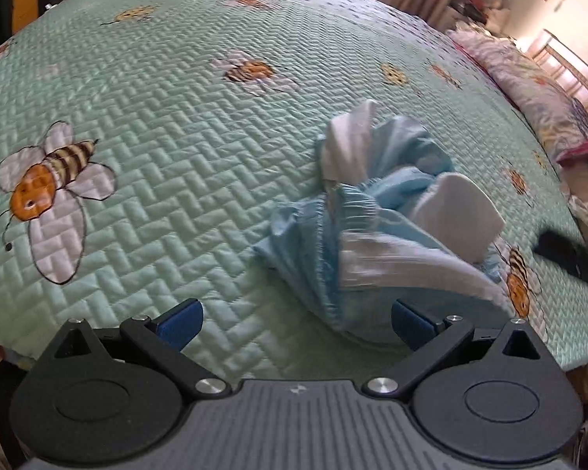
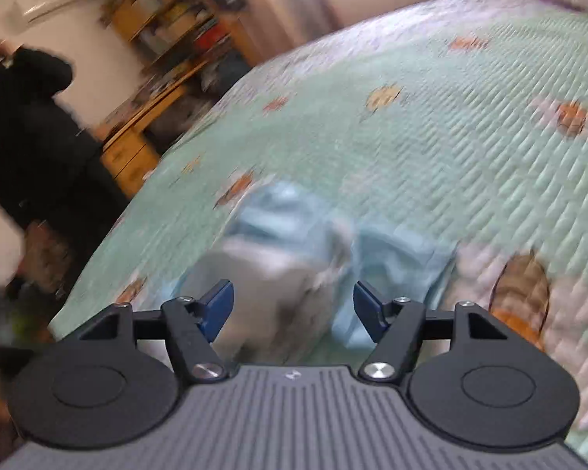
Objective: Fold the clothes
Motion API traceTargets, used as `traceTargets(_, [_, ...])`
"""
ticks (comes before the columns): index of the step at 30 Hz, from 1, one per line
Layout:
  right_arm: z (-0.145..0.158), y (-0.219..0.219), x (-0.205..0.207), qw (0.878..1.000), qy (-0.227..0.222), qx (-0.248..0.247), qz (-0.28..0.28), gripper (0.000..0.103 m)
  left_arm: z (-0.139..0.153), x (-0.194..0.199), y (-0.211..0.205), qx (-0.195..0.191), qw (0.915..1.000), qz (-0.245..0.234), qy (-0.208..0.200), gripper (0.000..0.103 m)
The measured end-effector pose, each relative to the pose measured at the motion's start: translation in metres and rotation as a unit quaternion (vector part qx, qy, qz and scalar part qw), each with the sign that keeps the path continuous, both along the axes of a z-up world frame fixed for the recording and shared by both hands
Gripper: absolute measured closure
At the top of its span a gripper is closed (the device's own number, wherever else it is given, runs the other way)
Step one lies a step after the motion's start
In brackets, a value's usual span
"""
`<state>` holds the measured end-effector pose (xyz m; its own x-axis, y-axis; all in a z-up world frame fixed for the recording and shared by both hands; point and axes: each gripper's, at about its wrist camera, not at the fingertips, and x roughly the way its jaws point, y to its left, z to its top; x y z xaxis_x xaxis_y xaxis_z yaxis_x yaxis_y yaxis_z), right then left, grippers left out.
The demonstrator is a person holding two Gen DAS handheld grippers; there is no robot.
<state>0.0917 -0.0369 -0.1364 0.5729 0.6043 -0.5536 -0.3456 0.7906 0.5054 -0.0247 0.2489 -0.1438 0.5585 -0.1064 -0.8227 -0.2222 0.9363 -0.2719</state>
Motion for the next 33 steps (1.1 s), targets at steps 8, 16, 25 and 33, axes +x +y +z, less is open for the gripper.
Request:
traceTargets(8, [-0.055,0.071,0.044,0.997,0.059,-0.048,0.033,0.094,0.012,-0.007,0.003,0.015,0.9998,0.005,-0.008,0.001])
traceTargets(16, [-0.015,-0.052,-0.006,0.995,-0.018,0.100,-0.024,0.098,0.013,-0.006,0.006,0.011,0.9997,-0.005,-0.020,0.001])
traceTargets(25, [-0.042,-0.132,-0.034,0.980,0.053,-0.116,-0.152,0.091,0.000,0.022,-0.036,0.031,0.9973,-0.066,0.007,0.001])
traceTargets(33, [-0.017,-0.144,-0.046,0.982,0.016,-0.039,-0.182,0.063,0.012,0.061,-0.099,0.098,0.9795,-0.174,-0.027,0.001])
